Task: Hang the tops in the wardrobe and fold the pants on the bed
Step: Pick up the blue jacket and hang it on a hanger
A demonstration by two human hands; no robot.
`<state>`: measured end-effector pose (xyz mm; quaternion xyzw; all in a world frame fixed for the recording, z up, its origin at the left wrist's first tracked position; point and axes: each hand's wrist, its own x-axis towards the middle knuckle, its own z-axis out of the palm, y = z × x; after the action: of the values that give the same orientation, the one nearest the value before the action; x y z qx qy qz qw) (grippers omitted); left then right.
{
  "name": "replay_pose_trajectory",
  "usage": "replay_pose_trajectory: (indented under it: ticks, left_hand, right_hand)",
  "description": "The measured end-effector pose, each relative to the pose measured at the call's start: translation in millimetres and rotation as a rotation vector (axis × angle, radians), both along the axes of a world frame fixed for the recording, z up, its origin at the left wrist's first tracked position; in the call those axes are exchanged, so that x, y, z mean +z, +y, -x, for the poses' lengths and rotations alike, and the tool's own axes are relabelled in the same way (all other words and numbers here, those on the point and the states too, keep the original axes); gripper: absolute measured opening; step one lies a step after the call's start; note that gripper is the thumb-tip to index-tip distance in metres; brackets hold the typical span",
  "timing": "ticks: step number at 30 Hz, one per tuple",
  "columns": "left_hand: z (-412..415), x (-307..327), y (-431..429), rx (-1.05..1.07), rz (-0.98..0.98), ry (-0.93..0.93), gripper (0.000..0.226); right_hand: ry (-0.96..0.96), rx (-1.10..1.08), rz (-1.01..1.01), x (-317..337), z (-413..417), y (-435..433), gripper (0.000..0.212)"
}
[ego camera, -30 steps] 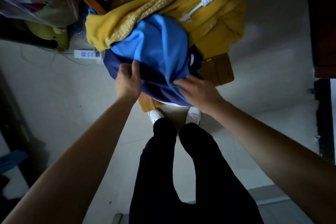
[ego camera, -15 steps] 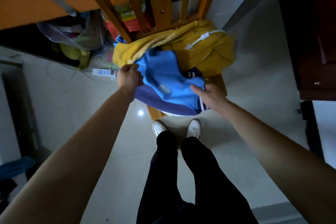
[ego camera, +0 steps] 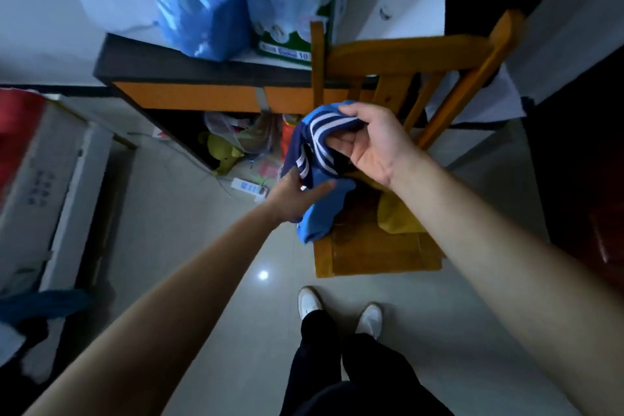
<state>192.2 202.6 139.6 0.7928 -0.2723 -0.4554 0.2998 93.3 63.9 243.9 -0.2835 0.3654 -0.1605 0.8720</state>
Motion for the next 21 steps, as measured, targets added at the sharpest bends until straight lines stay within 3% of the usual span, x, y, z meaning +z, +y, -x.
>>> replay_pose_trajectory:
  ticks: [5, 10, 14, 21]
  left_hand:
    - [-22, 56, 5, 0.38, 0.184, -0.083, 0.05]
    - [-21, 103, 24, 0.484, 0.148, -0.308, 0.077]
    - [-14, 144, 38, 0.631, 0.103, -0.472, 0.046]
    - [14, 200, 109, 0.882, -0.038, -0.802, 0.024]
  right_hand:
    - [-0.138, 0.119, 0.008, 68, -26, 20, 0.026]
    - [-0.328, 0.269, 0.032, 137, -41, 38, 0.027]
    - [-0.459, 0.39, 0.107, 191, -44, 39, 0.026]
    - [-0.511, 0.42, 0.057, 231, -35, 31, 0.016]
